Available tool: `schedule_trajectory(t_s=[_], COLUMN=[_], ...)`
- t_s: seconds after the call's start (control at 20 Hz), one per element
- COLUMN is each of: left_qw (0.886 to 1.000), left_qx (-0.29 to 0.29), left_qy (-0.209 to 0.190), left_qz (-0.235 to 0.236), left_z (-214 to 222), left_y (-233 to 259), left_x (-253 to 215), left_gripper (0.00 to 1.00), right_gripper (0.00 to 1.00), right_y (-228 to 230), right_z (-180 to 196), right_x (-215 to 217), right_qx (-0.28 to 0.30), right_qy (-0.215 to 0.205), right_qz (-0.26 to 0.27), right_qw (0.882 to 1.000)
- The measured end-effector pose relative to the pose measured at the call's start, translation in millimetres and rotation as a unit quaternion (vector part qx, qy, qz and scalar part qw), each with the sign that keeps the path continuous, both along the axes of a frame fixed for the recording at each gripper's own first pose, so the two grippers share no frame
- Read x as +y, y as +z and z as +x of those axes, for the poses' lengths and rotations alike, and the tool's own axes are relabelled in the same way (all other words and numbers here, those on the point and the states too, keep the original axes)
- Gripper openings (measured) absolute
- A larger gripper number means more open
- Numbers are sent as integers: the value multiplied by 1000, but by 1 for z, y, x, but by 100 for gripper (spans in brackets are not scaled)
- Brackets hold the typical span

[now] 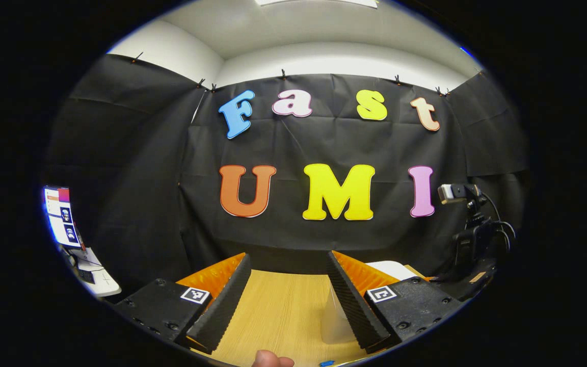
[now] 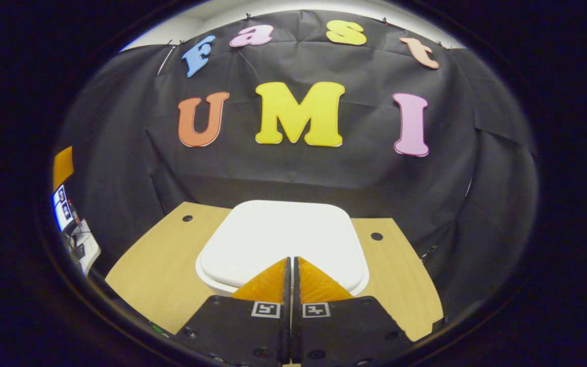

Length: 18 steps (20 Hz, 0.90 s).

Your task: Press the lid of the desktop garbage bin to open it, pick up the crumpled paper on the desktop and throw it into the bin, then pick up the pop can on the desktop and drop it into the bin, and finally close the garbage bin lid.

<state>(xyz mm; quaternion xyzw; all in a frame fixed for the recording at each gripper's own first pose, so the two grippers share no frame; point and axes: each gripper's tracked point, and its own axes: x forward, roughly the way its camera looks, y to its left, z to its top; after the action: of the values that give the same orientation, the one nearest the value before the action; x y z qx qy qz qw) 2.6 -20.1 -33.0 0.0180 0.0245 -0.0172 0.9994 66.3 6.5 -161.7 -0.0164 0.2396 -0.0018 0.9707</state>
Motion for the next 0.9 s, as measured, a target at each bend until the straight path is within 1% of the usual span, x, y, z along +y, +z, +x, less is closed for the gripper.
schedule_trajectory(t_s=[0.05,0.1,0.15,0.2,0.25,0.3,0.35,0.45,0.7,0.9], left_qw=[1000,1000,1000,1000,1000,1000,1000,1000,999,998], left_qx=[3,4,5,7,10,13,13,15,34,54], left_qy=[0,0,-1,-2,-3,-6,-9,-14,-26,-38], left_qz=[0,1,2,1,0,-1,0,0,-1,5], left_z=[-1,-3,-2,-2,-2,-4,-5,-6,-10,-17], left_y=[-2,-4,-5,-6,-8,-9,-11,-16,-31,-51], left_x=[0,0,1,0,-1,-3,-4,-7,-15,-22], left_gripper=[96,96,96,96,96,96,96,96,96,96], right_gripper=[1,14,21,43,63,74,89,95,96,96], right_y=[11,22,29,35,44,56,66,81,94,88], right_z=[-2,1,2,4,5,6,6,7,-3,-18], right_x=[-1,-2,-3,-4,-9,-13,-15,-19,-26,-31], right_qx=[-17,-33,-43,-47,-57,-71,-86,-108,-139,-138], right_qy=[-3,0,2,2,-7,-14,-18,-22,-24,-23], right_qz=[-10,-17,-20,-17,-9,-4,-1,-2,7,11], right_qw=[1000,999,999,999,998,997,996,994,990,990])
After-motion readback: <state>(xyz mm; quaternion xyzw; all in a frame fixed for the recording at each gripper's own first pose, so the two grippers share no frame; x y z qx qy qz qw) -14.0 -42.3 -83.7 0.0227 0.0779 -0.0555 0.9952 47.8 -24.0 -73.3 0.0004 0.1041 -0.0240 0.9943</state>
